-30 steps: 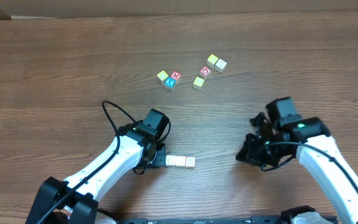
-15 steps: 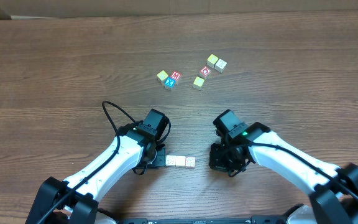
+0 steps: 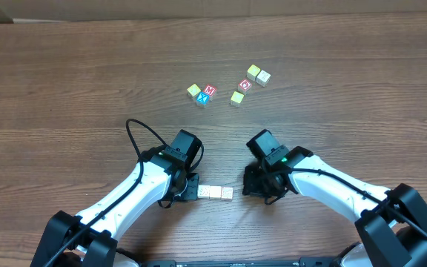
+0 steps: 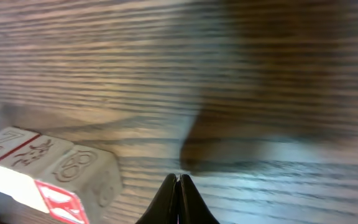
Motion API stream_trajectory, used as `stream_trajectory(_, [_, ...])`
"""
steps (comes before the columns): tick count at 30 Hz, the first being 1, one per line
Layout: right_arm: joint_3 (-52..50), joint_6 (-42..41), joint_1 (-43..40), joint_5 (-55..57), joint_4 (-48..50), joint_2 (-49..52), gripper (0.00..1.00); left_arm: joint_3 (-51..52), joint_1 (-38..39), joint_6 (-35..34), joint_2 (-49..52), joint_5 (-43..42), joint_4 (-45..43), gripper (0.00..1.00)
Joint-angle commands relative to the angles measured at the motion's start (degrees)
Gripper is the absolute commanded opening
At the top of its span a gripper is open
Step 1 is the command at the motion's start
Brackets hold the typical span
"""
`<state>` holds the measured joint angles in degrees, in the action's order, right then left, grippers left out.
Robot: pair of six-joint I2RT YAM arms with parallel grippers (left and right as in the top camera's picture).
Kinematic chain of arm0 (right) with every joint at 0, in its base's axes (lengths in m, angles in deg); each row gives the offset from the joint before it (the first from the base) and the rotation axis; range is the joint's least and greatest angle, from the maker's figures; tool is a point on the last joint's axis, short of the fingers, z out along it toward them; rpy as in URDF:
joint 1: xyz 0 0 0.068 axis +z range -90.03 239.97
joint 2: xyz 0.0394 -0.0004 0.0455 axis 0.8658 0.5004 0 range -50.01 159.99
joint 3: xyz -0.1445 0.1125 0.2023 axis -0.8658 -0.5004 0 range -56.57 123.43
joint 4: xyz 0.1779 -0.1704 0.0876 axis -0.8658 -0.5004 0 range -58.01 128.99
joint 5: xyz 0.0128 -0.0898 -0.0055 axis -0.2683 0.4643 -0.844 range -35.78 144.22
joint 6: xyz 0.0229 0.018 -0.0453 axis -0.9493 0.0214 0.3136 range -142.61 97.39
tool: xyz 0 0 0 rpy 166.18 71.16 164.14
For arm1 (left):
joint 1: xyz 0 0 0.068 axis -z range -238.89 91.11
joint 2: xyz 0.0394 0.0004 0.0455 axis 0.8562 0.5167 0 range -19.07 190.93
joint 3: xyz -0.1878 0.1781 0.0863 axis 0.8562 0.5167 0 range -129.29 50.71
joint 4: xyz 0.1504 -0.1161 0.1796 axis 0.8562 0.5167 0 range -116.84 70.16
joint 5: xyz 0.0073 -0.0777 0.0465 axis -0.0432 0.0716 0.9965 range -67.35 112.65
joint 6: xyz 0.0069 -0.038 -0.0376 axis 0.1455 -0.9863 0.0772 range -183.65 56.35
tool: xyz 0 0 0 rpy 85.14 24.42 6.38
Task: Flip 3 blocks
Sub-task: 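Move the right gripper to the row's right end and push blocks together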
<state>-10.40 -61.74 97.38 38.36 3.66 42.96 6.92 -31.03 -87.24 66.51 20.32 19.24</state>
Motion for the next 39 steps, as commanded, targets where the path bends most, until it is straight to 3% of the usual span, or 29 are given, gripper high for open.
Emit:
stream_trajectory(1, [0.5,-1.84,1.88,1.31,0.85,-0.04,0.04,0.28,-0.31,1.38,0.57,-0.96,-0.04,0.07])
stream_trajectory(10, [0.5,-4.37,2.82,0.33,2.01,0.04,0.04,0.28,-0.31,1.4,0.57,-1.79,-0.04,0.12])
stream_trajectory(16, [0.5,-7.37,5.25,-0.68,4.63,1.2,0.04,0.28,-0.31,1.4,0.57,-1.79,-0.04,0.11])
stream_trajectory(18, [0.5,-7.74,5.66,-0.7,5.05,1.64,0.04,0.28,-0.31,1.4,0.57,-1.79,-0.04,0.04])
stream_trajectory(39, [0.5,-8.92,5.66,-1.4,6.54,2.05,0.04,0.28,-0.31,3.06,0.59,-2.47,-4.83,0.04])
